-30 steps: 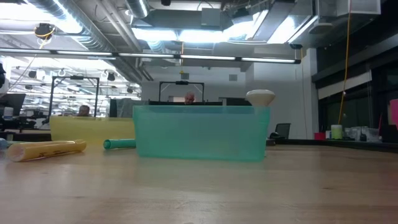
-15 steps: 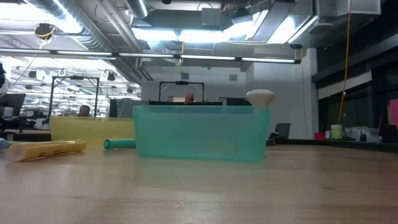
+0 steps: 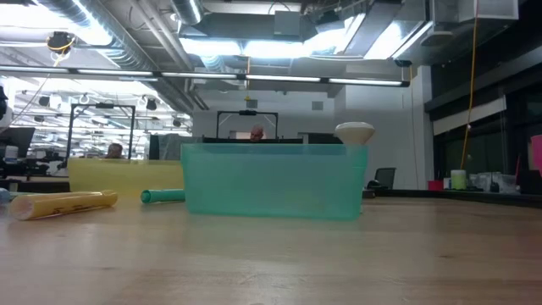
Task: Pick & Place Markers
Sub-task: Put the green highlighter pen into the pink bin
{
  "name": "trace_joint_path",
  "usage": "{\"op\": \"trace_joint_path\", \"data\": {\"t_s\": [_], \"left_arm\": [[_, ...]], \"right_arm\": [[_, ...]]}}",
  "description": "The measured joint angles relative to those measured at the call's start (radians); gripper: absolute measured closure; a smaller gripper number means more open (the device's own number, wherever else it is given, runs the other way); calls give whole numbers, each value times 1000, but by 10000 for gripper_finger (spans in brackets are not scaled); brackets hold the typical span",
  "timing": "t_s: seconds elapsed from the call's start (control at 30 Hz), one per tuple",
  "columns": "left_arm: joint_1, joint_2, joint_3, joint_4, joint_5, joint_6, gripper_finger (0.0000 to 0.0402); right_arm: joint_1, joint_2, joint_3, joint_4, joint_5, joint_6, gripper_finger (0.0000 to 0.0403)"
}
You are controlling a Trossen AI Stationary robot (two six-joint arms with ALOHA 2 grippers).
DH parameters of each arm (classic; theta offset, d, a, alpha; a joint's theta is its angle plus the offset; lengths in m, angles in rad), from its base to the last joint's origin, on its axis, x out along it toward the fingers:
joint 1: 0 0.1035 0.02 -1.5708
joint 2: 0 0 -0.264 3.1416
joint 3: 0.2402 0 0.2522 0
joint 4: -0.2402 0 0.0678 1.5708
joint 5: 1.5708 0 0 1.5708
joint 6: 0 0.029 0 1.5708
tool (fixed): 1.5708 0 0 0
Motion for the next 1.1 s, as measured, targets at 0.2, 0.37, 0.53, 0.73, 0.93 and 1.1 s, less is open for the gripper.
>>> {"op": "trace_joint_path", "data": {"t_s": [0.2,0.37,0.53,0.73,0.93,1.1], "left_arm": [[-11,0,0,0,0,9,135],[-11,0,0,0,0,9,135],[-11,0,0,0,0,14,135],[-11,0,0,0,-1,27,135],[-11,0,0,1,-1,27,135],[-11,0,0,1,-1,27,135]], "right_arm": [[17,0,0,-29,29,-332,344],[16,0,0,-9,61,-497,344],[16,0,0,19,118,-641,344],[-3,-2,-30,81,141,-688,344],[-4,-2,-128,183,140,-730,344],[-4,-2,-210,265,144,-754,344]]}}
